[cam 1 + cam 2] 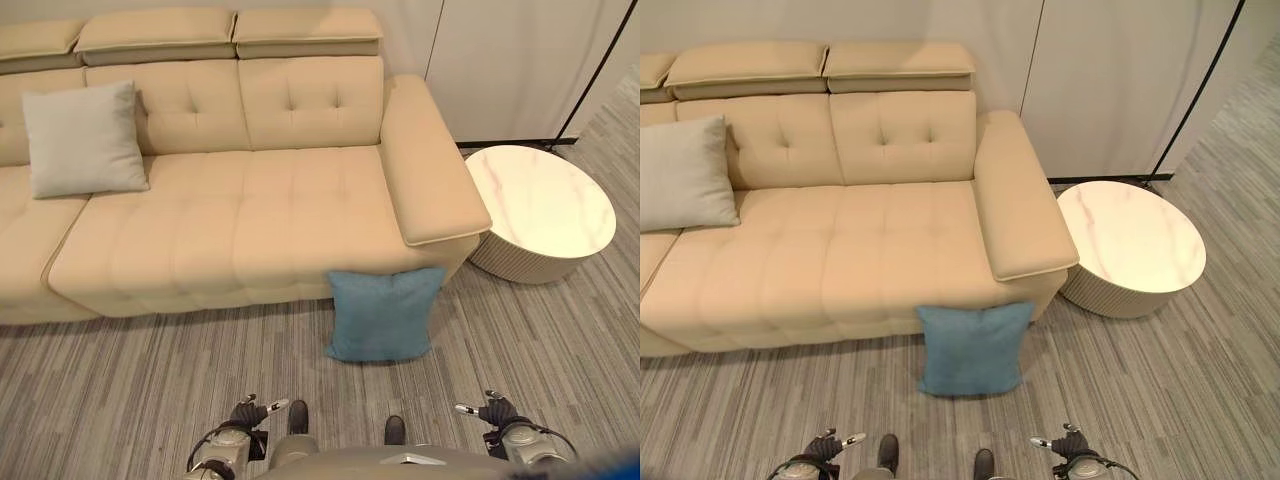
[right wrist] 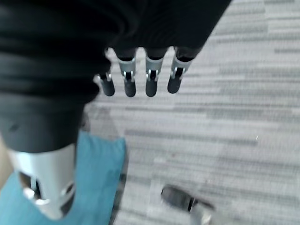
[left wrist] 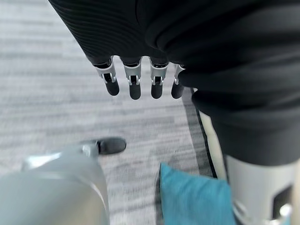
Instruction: Pick up all the scattered cushions and arrange them neatly on the sofa.
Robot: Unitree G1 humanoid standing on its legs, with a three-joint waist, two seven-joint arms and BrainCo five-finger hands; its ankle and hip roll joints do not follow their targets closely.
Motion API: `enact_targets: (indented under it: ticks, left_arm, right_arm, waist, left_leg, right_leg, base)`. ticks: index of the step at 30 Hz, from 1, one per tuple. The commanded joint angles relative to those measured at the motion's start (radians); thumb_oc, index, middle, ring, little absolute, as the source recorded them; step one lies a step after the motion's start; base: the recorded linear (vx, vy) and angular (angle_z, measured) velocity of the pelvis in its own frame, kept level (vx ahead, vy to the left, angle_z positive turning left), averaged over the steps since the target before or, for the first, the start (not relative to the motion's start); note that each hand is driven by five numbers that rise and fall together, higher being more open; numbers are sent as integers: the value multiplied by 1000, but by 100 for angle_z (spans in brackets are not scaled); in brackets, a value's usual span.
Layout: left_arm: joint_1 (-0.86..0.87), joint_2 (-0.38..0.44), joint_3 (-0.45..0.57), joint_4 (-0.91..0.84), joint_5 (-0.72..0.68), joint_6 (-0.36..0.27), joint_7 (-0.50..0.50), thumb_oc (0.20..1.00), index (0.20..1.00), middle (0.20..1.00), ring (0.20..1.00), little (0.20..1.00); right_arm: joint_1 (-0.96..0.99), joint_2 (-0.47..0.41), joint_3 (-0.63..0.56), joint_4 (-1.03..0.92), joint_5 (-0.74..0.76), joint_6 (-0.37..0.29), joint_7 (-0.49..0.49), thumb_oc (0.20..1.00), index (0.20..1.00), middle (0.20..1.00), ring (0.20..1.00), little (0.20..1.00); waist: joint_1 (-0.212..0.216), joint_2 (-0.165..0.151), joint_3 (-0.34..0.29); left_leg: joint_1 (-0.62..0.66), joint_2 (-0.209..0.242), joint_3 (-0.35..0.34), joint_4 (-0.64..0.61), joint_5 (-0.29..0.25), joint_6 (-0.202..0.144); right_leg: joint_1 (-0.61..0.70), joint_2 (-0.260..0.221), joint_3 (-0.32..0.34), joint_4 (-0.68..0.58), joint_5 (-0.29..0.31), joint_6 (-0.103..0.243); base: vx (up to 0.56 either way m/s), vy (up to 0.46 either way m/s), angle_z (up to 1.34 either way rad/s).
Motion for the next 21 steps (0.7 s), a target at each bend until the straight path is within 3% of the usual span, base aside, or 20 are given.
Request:
enact_targets:
  ticks: [1,3,4,9,12,17,21]
  left_arm:
    - [8,16,8,-28,16,-9,-19,1000,1000,1000,1000,1000]
    - [10,9,6,-26,19,-8,-22,1000,1000,1000,1000,1000]
    - [13,6,11,-22,18,-5,-21,1000,1000,1000,1000,1000]
    - [28,8,19,-8,21,1,-22,1000,1000,1000,1000,1000]
    - [37,12,31,2,18,6,-22,1000,1000,1000,1000,1000]
    - [45,31,51,0,26,10,-17,1000,1000,1000,1000,1000]
    - [45,39,54,10,26,9,-16,1000,1000,1000,1000,1000]
  right_arm:
    - [-31,-16,-12,19,22,1,-13,1000,1000,1000,1000,1000]
    - [-38,-10,-1,42,18,1,-14,1000,1000,1000,1000,1000]
    - [-35,-9,-4,46,20,4,-13,1000,1000,1000,1000,1000]
    - [-39,-3,8,42,19,7,-8,1000,1000,1000,1000,1000]
    - [-42,6,23,39,8,8,-2,1000,1000,1000,1000,1000]
    - [-65,31,61,40,-2,5,10,1000,1000,1000,1000,1000]
    - [-81,36,66,36,-3,-1,13,1000,1000,1000,1000,1000]
  waist:
    - [-26,-68,24]
    - [-18,-69,23]
    - [-20,-64,15]
    - [8,-53,8]
    - [21,-50,3]
    - [69,-68,-9]
    - [79,-53,1]
  left_leg:
    - [149,-95,127,23,-257,145]
    - [139,-159,98,27,-294,164]
    - [148,-180,119,0,-296,172]
    - [111,-231,104,-26,-274,179]
    - [150,-237,84,-59,-275,192]
    - [203,-235,93,-83,-304,223]
    - [216,-224,73,-80,-295,233]
  right_leg:
    - [116,-94,31,-94,81,103]
    - [123,-86,45,-99,91,101]
    - [128,-77,49,-105,92,106]
    - [144,-44,93,-96,81,100]
    - [156,-40,115,-72,69,102]
    - [149,-54,149,10,80,136]
    - [82,-63,136,180,130,162]
  base:
    - [42,-122,92]
    - [83,-62,-5]
    - [87,-39,-24]
    - [132,28,2]
    - [235,117,-83]
    - [179,121,-67]
    - [54,60,-42]
